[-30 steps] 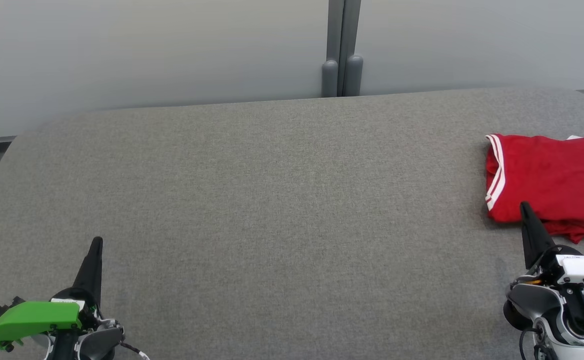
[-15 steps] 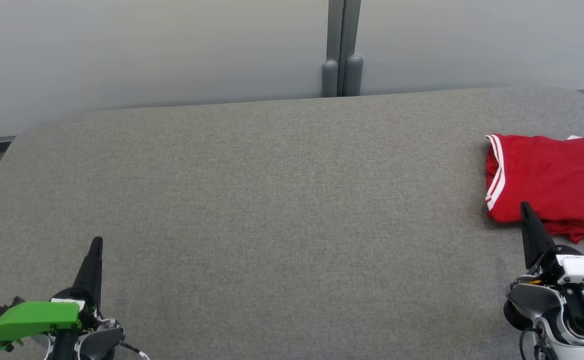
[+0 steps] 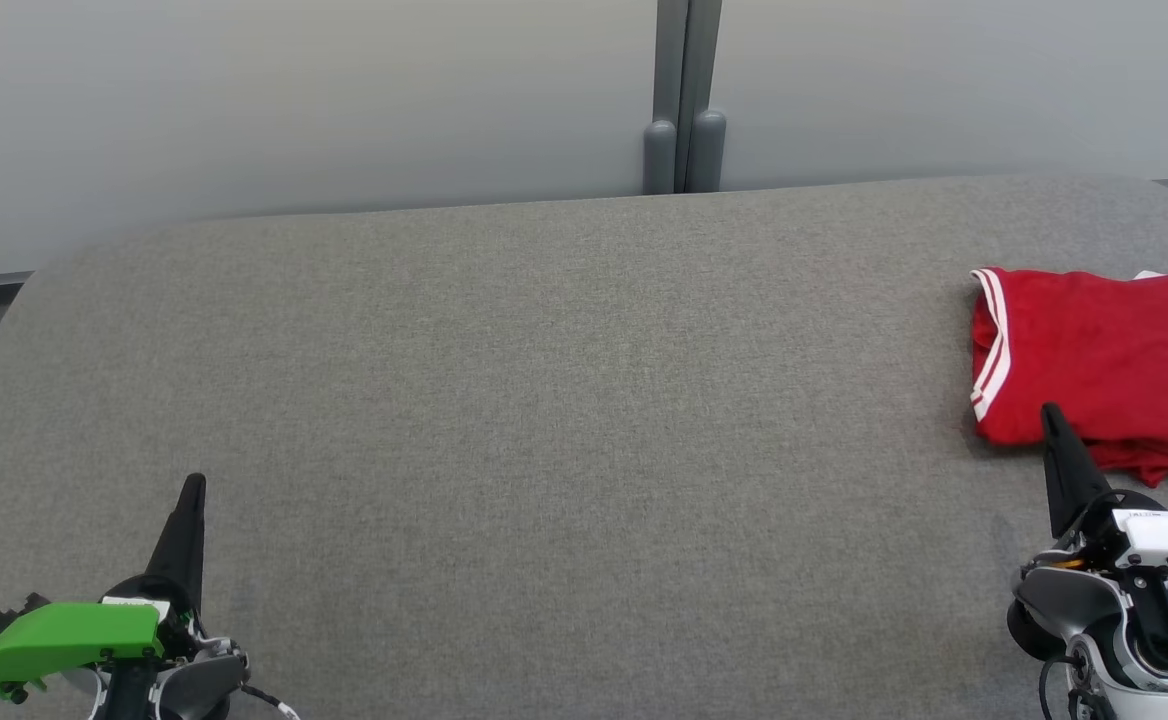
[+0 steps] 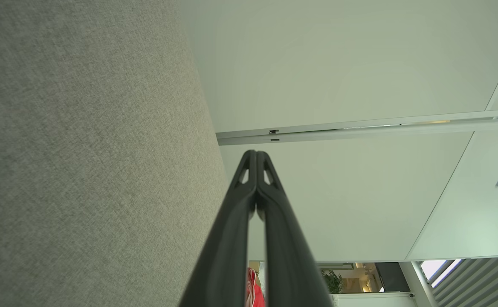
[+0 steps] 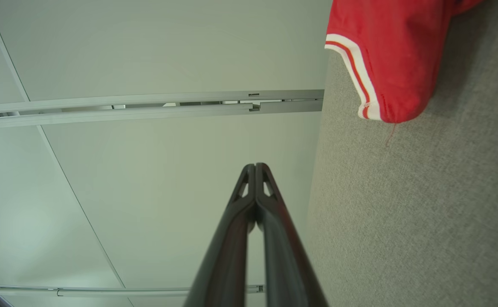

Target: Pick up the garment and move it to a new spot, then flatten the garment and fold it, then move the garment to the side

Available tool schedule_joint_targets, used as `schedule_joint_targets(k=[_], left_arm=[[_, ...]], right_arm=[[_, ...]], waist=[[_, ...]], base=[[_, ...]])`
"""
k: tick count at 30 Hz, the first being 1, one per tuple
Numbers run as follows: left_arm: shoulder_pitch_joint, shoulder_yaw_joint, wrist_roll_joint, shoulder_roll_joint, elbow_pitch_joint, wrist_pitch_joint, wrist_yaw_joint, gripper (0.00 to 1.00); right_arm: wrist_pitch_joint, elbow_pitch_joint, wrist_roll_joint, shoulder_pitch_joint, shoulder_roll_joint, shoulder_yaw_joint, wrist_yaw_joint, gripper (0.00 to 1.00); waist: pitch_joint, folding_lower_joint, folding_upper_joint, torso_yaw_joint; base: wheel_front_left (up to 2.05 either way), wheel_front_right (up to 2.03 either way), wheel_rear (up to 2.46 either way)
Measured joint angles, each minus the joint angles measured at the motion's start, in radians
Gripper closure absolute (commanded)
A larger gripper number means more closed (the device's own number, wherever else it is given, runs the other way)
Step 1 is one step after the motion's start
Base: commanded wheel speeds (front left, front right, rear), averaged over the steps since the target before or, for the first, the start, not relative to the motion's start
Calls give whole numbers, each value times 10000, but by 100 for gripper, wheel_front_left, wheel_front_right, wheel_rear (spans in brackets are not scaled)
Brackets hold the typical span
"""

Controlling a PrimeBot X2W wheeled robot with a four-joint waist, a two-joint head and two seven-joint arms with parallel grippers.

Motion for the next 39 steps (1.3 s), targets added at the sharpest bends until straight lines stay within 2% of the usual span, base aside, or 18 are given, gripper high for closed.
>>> schedule_joint_targets(k=[39], left_arm=[[0, -2, 0, -2, -4, -2, 0, 100]], right_arm=[[2, -8, 0, 0, 6, -13, 0, 100]], waist=[[1, 0, 0, 0]], base=[[0, 0, 0]])
